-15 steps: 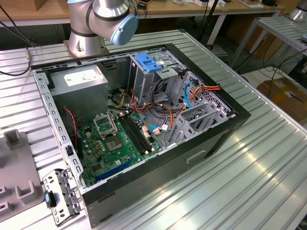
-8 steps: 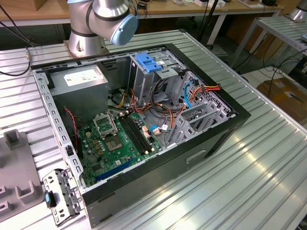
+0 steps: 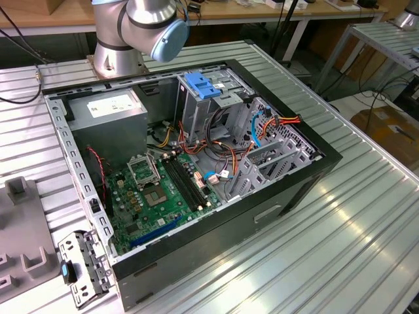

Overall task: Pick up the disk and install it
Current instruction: 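Pick up the disk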

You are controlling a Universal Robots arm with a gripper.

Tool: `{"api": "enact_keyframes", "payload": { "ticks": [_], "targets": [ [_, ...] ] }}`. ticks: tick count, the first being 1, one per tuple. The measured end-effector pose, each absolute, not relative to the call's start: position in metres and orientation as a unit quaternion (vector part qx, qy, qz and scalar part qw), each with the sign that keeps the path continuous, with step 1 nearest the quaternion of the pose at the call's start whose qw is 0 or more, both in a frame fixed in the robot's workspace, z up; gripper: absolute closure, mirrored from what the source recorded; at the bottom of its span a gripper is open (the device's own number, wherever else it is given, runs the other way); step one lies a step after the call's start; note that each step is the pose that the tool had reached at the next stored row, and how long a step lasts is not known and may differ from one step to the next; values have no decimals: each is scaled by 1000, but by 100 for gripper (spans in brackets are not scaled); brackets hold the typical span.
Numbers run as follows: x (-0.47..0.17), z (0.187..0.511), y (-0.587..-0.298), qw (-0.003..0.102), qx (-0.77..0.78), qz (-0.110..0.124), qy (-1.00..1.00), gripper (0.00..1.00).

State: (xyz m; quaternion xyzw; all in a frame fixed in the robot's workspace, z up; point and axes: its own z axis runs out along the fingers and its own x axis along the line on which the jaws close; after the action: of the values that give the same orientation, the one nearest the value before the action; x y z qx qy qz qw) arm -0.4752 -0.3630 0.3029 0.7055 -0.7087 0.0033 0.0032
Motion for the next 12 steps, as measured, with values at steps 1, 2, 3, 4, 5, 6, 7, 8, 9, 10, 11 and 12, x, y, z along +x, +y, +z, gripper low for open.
{"api": "enact_keyframes", "payload": {
  "ticks": [1, 2, 3, 4, 5, 6, 7, 8, 9, 10, 11, 12],
  "targets": [
    [-475, 304, -363, 3, 705, 3, -709, 63],
    [-475, 304, -363, 3, 705, 3, -709, 63],
    [-475, 305, -363, 3, 705, 3, -709, 63],
    [-475, 305, -363, 3, 705, 3, -709, 63],
    [-475, 306, -363, 3, 705, 3, -709, 63],
    [-475, 307, -363, 3, 705, 3, -709, 63],
    [-475, 307, -363, 3, 705, 3, -709, 63],
    [-475, 308, -363, 3, 705, 3, -709, 63],
    [-475, 309, -363, 3, 705, 3, -709, 63],
    [-475, 310, -363, 3, 705, 3, -709, 63],
    [-475, 311, -363, 3, 705, 3, -709, 63],
    [-475, 312, -363, 3, 705, 3, -709, 63]
  ]
}}
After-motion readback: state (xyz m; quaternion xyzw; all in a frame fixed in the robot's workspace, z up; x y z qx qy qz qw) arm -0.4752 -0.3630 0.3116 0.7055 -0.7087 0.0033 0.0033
